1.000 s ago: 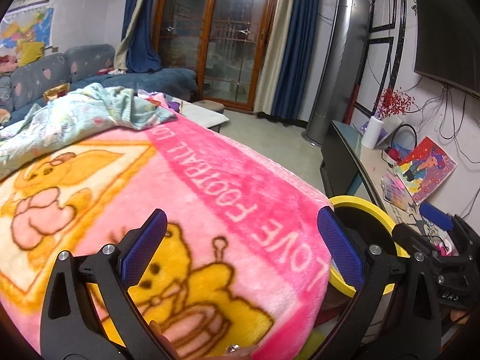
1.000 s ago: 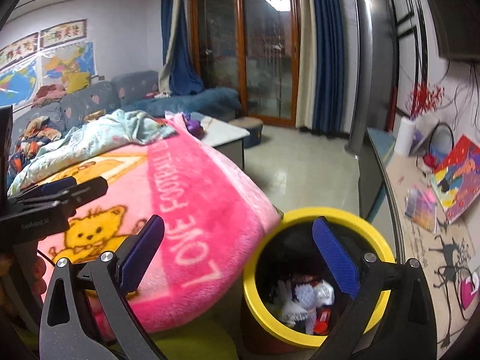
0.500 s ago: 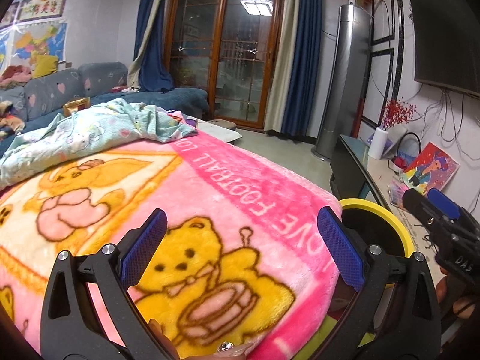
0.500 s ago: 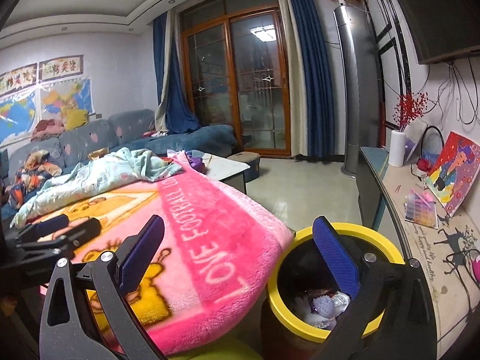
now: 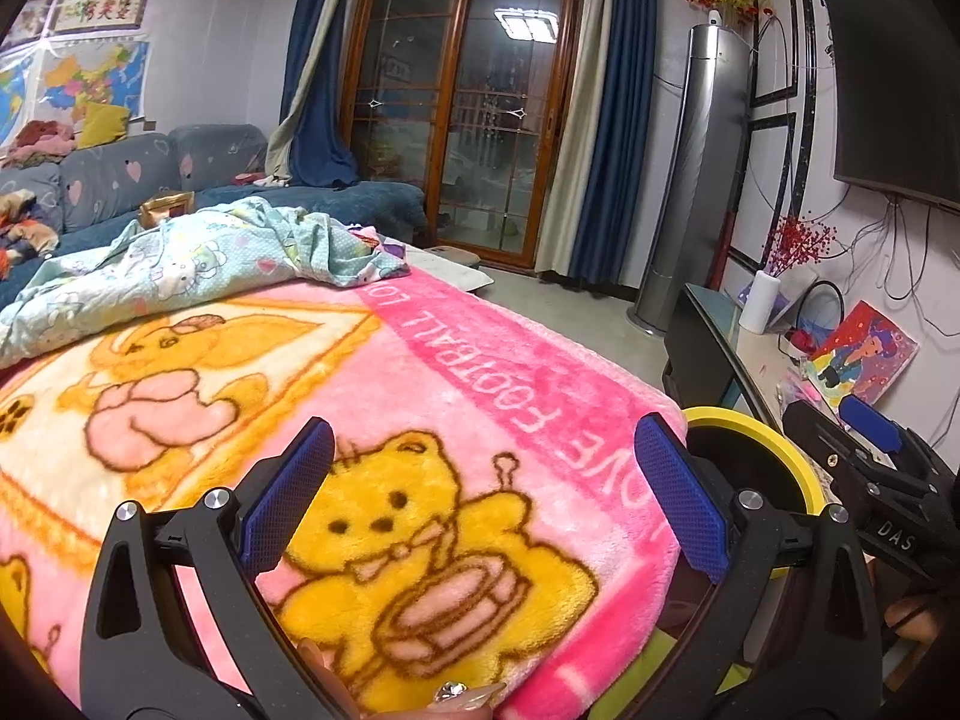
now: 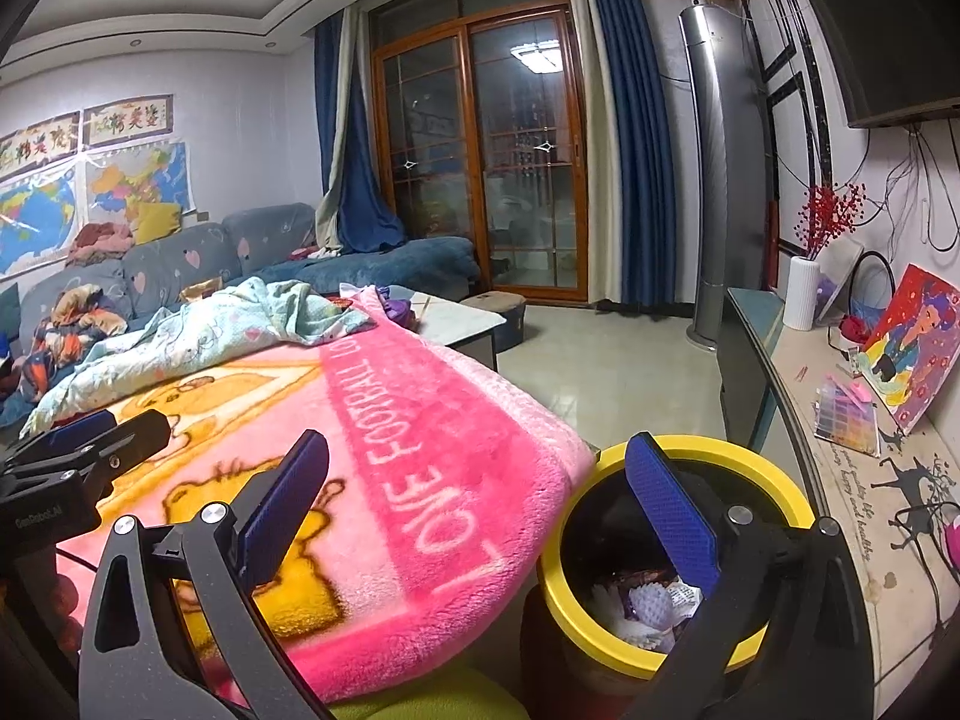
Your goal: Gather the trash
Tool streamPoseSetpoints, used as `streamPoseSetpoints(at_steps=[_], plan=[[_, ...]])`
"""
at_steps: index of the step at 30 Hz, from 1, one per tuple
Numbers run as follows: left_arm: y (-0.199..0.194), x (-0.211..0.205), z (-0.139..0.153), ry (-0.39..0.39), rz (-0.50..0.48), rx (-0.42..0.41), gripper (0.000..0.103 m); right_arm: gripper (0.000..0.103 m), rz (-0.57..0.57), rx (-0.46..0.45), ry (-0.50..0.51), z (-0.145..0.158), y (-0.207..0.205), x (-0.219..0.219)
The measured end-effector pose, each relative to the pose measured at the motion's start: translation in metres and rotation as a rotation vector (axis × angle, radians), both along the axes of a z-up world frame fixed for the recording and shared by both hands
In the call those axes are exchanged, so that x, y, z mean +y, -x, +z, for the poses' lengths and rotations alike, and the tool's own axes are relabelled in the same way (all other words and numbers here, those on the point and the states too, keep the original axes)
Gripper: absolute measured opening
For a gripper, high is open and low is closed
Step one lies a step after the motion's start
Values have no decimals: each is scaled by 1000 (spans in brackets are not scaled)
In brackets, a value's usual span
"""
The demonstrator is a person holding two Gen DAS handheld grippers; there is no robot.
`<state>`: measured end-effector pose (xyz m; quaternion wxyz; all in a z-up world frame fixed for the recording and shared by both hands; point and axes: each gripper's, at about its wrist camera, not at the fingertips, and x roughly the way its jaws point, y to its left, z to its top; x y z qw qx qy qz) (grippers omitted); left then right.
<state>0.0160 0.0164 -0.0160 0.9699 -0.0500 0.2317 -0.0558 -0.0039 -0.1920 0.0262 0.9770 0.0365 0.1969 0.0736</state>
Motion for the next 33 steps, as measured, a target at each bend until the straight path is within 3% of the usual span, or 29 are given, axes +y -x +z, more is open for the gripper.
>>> streamPoseSetpoints(at_steps=[33], plan=[[1,0,-1,2,-1,-2,92,96,-1,-2,7,-3,1,2]])
